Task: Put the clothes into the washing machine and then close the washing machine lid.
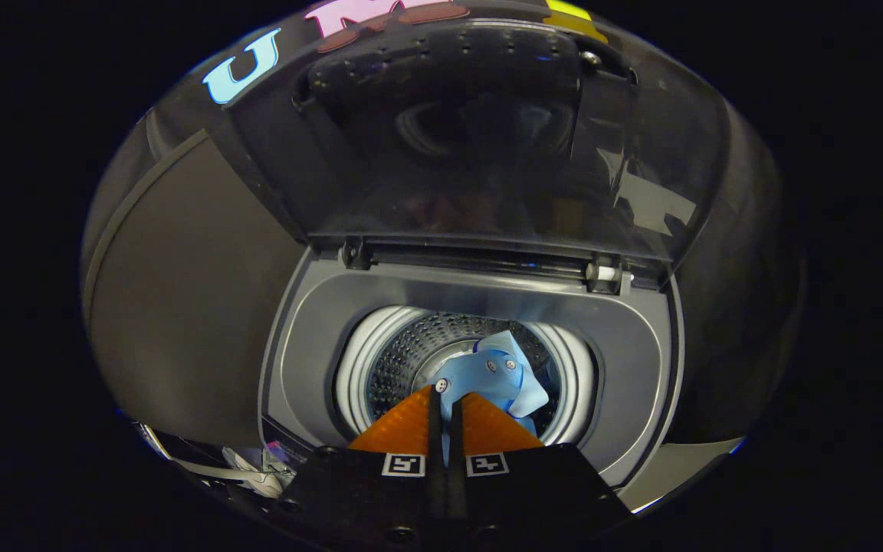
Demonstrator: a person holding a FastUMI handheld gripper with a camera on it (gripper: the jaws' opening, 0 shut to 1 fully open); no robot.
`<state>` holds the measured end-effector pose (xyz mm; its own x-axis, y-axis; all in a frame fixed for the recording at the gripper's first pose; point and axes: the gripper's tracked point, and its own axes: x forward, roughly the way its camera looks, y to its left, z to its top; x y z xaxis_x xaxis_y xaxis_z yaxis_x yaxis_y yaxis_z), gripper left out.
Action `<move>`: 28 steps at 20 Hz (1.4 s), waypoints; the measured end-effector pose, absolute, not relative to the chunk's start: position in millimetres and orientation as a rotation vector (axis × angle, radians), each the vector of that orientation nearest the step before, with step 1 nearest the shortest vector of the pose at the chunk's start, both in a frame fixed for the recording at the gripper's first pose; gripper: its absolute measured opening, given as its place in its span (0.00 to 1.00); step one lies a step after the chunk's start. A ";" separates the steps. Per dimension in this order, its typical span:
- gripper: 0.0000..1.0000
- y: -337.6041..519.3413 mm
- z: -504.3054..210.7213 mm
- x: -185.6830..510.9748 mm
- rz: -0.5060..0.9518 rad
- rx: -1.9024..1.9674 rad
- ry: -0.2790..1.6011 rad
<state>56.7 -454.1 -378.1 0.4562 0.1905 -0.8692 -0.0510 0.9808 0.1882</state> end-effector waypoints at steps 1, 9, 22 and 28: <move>0.05 -453.3 -386.5 55.3 0.152 0.138 1.095; 0.05 -454.9 -416.2 56.2 0.114 0.133 1.139; 0.99 -457.4 -408.5 59.2 0.080 0.090 1.022; 0.99 -455.1 -394.6 61.9 0.066 0.126 1.015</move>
<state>61.9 -455.1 -394.6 0.5265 0.1131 -0.8426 0.0038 0.9908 0.1353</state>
